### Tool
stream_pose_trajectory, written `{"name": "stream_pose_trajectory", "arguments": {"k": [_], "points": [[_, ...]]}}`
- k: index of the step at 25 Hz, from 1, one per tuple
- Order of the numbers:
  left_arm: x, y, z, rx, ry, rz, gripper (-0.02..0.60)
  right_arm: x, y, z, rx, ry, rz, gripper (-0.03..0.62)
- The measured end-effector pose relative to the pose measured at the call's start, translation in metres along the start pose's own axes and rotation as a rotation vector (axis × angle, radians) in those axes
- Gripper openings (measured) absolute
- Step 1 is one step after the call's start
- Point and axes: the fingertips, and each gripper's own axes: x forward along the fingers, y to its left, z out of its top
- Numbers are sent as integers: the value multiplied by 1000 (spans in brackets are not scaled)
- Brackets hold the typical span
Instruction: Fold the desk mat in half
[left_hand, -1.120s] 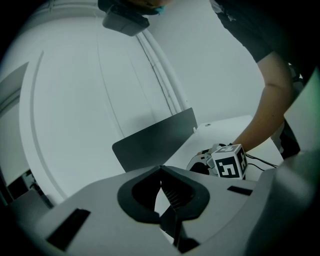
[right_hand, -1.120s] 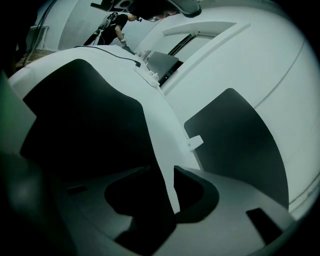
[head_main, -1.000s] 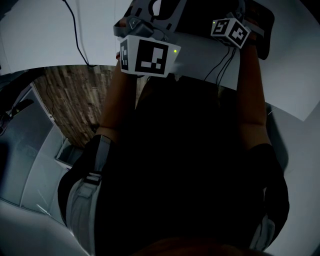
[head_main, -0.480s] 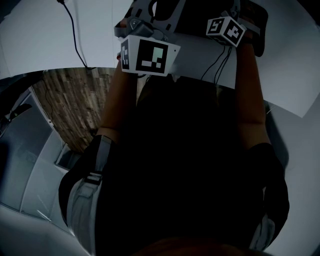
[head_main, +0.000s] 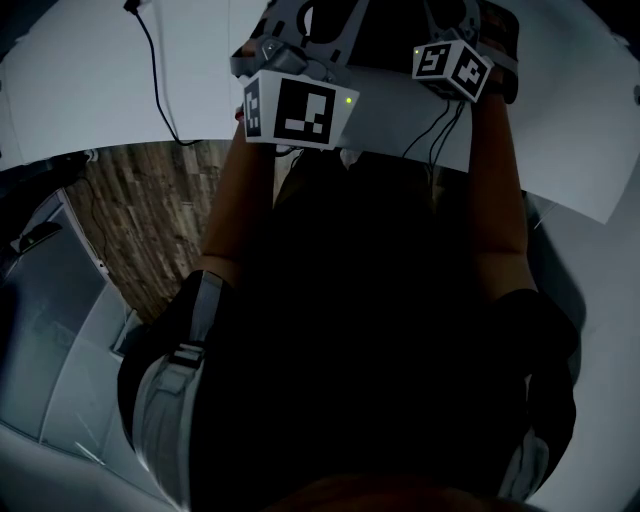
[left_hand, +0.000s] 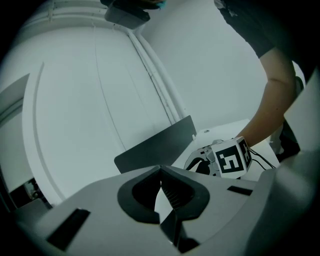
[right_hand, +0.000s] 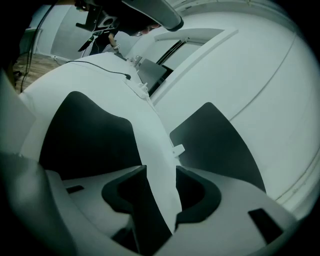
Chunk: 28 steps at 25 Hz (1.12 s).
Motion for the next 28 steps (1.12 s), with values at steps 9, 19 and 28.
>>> {"name": "stream_pose_trajectory", "arguments": {"k": [9,19,28], "points": [[-34,8,21,16,-51,12,12,-48,-11,29,63,-11,-21,190],[-70,4,16,57,-96,26,12,-99,-10,71,135,-106,-94,190],[-106,12,22,77,-134,26,12,-153,-15,117,193,-183,-123,189]]}}
